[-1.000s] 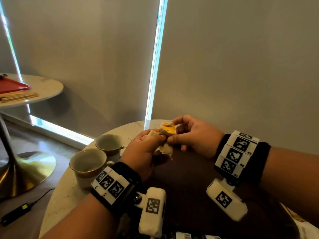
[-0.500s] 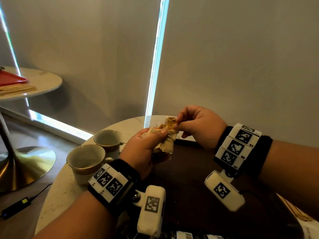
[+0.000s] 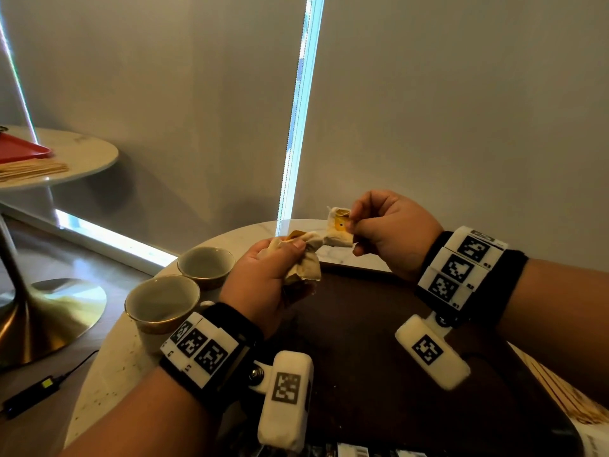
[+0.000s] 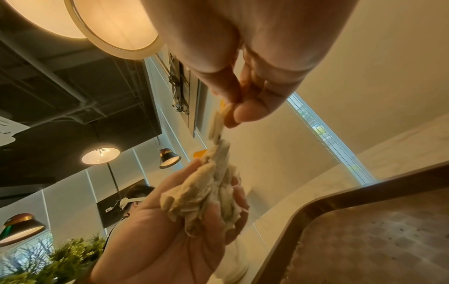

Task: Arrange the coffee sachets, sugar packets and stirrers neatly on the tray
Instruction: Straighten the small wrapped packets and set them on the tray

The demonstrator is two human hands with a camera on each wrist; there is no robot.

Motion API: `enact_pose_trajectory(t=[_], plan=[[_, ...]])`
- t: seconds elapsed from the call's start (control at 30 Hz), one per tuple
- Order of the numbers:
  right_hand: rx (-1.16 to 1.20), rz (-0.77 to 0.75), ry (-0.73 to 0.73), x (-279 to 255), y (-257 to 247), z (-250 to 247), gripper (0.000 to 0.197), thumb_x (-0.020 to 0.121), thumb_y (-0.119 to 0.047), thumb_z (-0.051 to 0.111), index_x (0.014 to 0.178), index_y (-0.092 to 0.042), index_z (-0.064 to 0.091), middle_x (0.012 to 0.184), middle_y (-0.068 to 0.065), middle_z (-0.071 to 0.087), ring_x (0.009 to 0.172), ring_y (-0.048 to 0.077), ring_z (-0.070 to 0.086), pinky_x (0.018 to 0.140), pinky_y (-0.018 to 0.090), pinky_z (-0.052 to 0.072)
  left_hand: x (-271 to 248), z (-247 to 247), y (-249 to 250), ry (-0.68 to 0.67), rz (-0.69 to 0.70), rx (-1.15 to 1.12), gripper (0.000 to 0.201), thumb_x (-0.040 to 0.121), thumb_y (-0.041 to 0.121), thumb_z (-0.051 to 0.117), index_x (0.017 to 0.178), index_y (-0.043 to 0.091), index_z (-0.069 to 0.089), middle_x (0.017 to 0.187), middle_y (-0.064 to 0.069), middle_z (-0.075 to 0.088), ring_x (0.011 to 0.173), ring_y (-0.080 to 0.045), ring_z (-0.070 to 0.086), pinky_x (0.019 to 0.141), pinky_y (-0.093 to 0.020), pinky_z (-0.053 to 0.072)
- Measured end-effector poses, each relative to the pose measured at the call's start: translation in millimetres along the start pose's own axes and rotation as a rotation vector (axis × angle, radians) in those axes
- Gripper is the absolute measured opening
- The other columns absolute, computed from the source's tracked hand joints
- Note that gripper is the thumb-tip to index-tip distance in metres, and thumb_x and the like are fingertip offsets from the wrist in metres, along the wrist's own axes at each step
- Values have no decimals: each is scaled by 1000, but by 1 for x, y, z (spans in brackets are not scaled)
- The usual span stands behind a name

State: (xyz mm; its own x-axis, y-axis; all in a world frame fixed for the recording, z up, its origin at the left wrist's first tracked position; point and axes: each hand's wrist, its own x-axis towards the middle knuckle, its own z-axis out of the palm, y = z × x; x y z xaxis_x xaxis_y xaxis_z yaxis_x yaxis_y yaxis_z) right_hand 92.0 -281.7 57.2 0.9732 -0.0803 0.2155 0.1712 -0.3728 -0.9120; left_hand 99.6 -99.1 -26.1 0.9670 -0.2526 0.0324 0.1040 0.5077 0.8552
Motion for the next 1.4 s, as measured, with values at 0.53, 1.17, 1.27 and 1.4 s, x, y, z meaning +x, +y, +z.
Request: enact_pose_trajectory(t=[0.53,1.17,1.27,1.4], plan=[[-493,375,-222,28,49,34,26,89,4,63,86,-19,76,76,2,68,64,12,61,55,21,51,-1,-19,28,102,287,-184,56,87,37,70,134,10,58,102,-7,68,85,-16,72,73,-35,57],[-1153,33,-668,25,64,59,48,96,-27,57,143,-21,51,141,2,54,127,20,52,108,36,42,-3,-15,27,96,283,-169,58,81,32,69,132,7,59,106,-12,68,84,-18,71,69,-35,58],[-1230,85,-757,23,73,64,51,99,-32,52,149,-24,44,148,4,48,134,24,47,114,39,37,-4,-14,27,97,282,-170,55,81,31,68,130,8,59,106,-11,69,84,-17,72,68,-36,58],[-1299,85,-712,32,79,66,48,98,-35,48,145,-23,49,141,5,54,126,24,53,110,40,42,-4,-14,28,109,275,-167,43,92,26,63,131,8,59,108,-12,68,83,-17,71,68,-35,58]])
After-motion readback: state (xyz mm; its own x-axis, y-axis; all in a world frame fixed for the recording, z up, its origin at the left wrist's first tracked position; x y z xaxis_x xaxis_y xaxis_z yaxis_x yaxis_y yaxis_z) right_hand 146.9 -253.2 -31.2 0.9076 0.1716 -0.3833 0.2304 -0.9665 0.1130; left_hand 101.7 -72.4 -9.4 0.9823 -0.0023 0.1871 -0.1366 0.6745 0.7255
